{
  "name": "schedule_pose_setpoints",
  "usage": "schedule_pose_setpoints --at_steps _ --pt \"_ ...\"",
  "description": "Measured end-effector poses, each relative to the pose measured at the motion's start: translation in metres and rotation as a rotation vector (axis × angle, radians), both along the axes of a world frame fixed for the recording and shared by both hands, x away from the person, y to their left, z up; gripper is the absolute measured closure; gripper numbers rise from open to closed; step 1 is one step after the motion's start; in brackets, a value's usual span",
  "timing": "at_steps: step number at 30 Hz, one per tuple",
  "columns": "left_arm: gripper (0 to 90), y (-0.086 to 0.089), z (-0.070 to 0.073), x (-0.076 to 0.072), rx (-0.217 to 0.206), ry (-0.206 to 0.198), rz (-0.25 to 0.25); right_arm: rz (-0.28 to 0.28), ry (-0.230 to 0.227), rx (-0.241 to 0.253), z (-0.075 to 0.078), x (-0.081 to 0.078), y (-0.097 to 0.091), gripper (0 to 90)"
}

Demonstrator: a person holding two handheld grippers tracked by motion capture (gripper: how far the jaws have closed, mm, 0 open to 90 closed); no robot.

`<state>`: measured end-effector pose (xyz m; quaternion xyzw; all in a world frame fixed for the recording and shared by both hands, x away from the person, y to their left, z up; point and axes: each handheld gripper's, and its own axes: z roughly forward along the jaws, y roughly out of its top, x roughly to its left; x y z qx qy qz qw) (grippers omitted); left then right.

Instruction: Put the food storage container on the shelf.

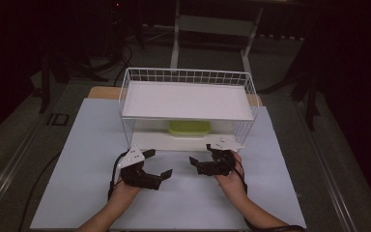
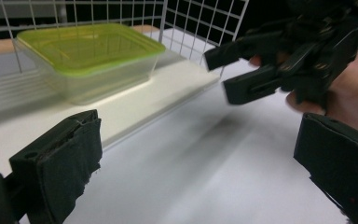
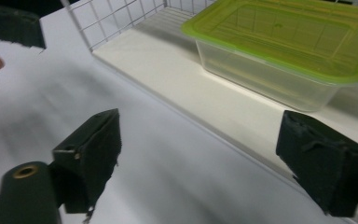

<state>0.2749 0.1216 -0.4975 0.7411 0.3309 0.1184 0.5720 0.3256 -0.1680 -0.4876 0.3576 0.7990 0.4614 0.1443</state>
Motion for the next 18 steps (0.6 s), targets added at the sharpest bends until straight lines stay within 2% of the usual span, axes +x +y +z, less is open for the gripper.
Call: schedule_pose_setpoints --at_steps 3,10,12,15,18 --pt "1.5 0.003 0.000 -0.004 0.007 0.008 -0.012 -0.016 -0.001 0.012 0.003 -0.006 -0.007 14.2" --pt "1.5 0.009 0.005 -0.013 -0.001 0.010 -0.015 -0.009 0.005 0.021 0.010 -0.018 -0.024 14.3" --pt "1.5 0.010 0.006 -0.015 -0.006 0.014 -0.017 -0.014 0.014 0.037 0.011 -0.021 -0.028 14.4" --pt "1.5 0.012 0.008 -0.019 -0.036 0.027 -0.021 -0.012 0.016 0.042 0.012 -0.026 -0.034 14.6" --pt "1.5 0.013 0.009 -0.023 -0.035 0.020 -0.022 -0.019 0.010 0.042 0.013 -0.031 -0.041 14.6"
